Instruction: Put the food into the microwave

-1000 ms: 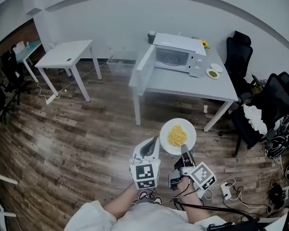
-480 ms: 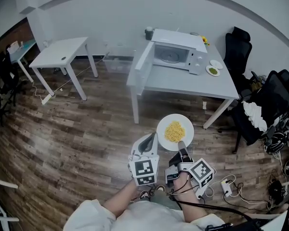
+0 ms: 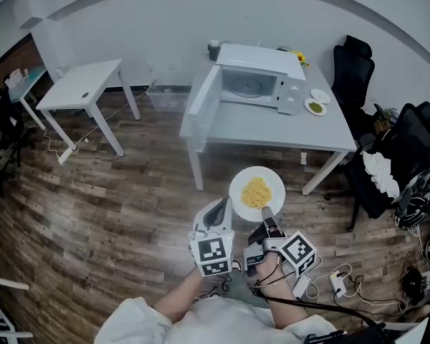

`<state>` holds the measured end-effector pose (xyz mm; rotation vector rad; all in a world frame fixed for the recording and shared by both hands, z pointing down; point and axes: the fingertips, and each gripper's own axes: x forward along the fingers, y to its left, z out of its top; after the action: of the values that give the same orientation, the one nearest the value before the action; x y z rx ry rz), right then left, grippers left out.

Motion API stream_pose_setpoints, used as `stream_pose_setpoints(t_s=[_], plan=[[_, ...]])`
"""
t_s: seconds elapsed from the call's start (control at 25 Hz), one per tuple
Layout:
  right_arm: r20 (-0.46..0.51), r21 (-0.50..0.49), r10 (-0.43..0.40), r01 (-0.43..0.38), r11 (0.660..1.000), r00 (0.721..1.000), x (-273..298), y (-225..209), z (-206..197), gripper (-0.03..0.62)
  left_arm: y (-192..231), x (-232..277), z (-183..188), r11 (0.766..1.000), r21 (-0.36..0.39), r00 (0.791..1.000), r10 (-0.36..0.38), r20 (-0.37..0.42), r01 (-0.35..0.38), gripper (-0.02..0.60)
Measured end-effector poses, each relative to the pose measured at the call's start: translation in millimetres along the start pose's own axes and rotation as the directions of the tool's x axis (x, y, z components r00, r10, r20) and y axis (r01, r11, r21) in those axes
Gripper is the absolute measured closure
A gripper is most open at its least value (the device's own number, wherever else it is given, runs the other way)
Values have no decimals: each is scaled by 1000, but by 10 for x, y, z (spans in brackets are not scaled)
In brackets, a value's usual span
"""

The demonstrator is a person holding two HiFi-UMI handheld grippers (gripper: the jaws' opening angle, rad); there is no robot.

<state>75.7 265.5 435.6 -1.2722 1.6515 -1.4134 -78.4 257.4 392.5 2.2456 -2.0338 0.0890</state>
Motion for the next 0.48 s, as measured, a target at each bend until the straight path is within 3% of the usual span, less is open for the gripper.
stream_pose_setpoints(t_s=[0.48], plan=[[-20,34,7,-6,999,1000,771,-21,683,568,-139,903,205,999,5,999,53,12,-53,581]])
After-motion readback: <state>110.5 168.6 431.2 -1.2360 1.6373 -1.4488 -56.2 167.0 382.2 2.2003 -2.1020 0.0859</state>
